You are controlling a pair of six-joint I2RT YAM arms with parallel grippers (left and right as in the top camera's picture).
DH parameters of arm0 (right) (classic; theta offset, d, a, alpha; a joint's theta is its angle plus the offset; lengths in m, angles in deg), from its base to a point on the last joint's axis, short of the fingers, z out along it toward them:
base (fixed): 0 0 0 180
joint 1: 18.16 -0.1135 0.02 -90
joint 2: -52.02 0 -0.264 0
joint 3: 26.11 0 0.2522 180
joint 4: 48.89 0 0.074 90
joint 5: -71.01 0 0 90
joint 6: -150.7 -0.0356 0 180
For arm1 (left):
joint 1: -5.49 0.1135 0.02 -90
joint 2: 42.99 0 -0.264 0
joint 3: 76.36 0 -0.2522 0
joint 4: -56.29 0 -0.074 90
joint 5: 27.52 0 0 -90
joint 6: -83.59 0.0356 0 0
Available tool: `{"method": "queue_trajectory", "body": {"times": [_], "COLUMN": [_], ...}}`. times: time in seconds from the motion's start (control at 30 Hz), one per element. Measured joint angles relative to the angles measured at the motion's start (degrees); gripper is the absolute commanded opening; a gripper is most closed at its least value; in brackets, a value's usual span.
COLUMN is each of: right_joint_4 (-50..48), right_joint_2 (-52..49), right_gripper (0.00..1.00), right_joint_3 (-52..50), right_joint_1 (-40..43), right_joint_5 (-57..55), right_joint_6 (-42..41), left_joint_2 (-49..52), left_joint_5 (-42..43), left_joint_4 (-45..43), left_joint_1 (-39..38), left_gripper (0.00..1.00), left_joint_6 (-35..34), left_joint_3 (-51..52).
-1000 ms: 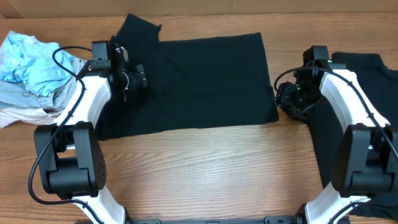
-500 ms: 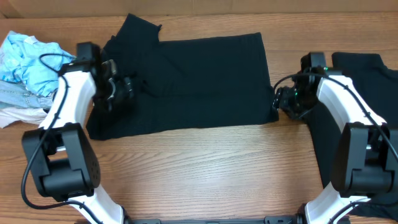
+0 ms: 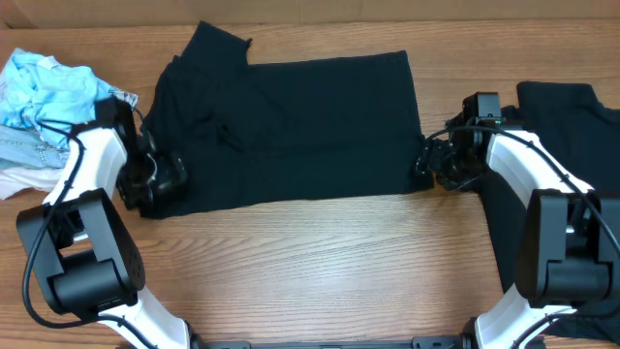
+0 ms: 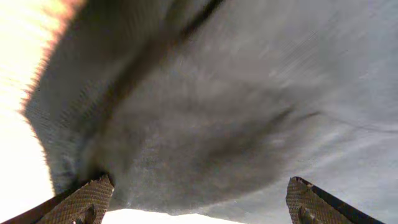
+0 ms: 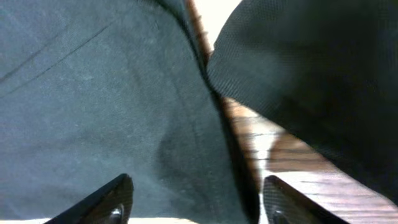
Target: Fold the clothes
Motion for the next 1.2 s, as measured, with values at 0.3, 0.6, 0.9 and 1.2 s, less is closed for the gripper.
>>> {"method": "queue_trajectory", "body": {"times": [0.3, 0.6, 0.9, 1.2], "right_joint_4": [-0.6, 2.6, 17.5, 26.9], "right_joint_2": [0.0, 0.0, 0.0, 2.0], "right_gripper": [0.23, 0.04, 0.04, 0.47], "right_joint_3": [-3.5, -3.5, -3.6, -3.7], "right_joint_1": [-0.2, -0.2, -0.2, -0.2], "right_joint_5": [1.3, 3.4, 4.5, 1.2], "right_joint_6": [0.3, -0.7, -5.7, -8.8], "left_joint_2": [0.0, 0.0, 0.0, 0.0], "left_joint_5": [-4.1, -10.8, -18.7, -15.9], "left_joint_4": [-1.2, -0.9, 4.8, 10.4], "left_joint_1": [0.0, 0.0, 4.5, 12.0], "left_gripper": [0.81, 0.34, 0.30, 0.34], "left_joint_6": [0.0, 1.0, -1.7, -3.2], "left_joint_3": [2.3, 2.3, 2.3, 2.1]}}
